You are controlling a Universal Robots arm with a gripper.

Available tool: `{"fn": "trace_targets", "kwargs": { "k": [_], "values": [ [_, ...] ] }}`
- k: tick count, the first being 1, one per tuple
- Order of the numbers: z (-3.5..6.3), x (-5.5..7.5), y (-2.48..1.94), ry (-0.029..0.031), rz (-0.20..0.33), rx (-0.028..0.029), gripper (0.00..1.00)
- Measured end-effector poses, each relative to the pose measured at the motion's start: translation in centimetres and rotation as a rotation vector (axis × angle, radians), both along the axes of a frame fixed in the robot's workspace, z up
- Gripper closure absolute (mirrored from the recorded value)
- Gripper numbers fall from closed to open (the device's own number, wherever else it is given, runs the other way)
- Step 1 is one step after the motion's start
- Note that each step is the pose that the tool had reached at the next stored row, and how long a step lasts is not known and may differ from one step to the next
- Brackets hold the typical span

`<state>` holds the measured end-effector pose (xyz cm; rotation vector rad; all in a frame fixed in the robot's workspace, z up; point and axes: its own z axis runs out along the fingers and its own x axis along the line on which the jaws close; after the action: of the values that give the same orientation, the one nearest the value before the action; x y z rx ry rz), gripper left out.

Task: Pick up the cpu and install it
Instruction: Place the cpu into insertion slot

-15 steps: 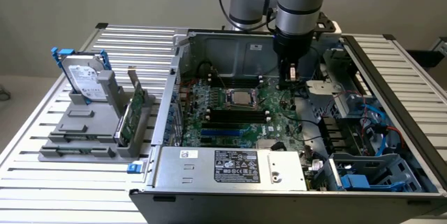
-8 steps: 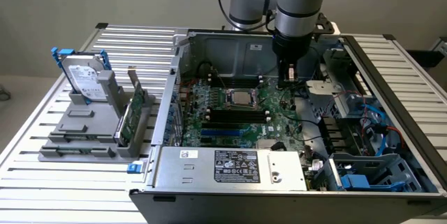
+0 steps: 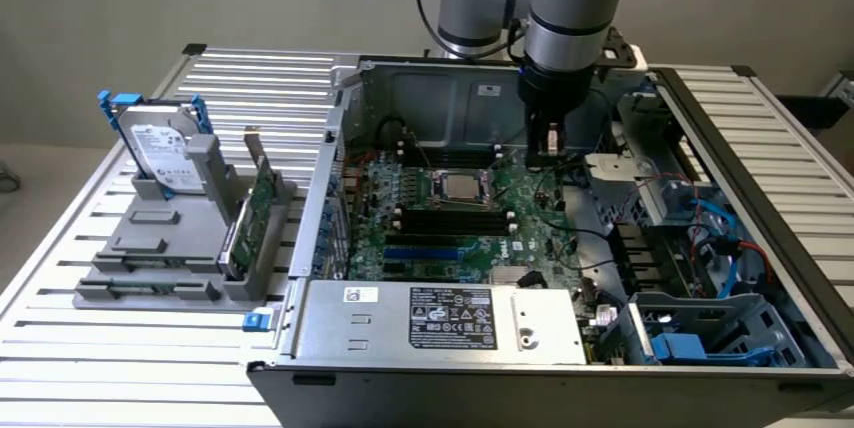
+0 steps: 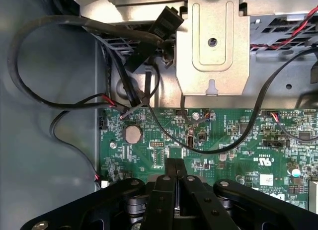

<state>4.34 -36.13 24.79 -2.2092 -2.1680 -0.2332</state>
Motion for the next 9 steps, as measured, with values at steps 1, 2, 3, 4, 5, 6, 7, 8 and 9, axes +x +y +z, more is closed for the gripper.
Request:
{"fn": "trace_targets", "kwargs": {
  "k": [1, 2, 3, 4, 5, 6, 7, 8, 9],
  "values": [
    [-0.01, 0.00, 0.01, 0.0121, 0.000, 0.0014, 0.89],
    [-0.01, 0.00, 0.01, 0.0262, 0.000, 0.0031, 0.89],
    [-0.01, 0.00, 0.01, 0.0429, 0.000, 0.0055, 0.89],
    [-0.01, 0.00, 0.01, 0.0589, 0.000, 0.0081, 0.89],
    [-0.01, 0.00, 0.01, 0.0751, 0.000, 0.0105, 0.89],
    [-0.01, 0.00, 0.01, 0.0925, 0.000, 0.0130, 0.89],
    [-0.01, 0.00, 0.01, 0.1077, 0.000, 0.0151, 0.89],
    [-0.01, 0.00, 0.01, 0.1252, 0.000, 0.0174, 0.89],
    [-0.01, 0.00, 0.01, 0.1416, 0.000, 0.0194, 0.89]
  ]
}}
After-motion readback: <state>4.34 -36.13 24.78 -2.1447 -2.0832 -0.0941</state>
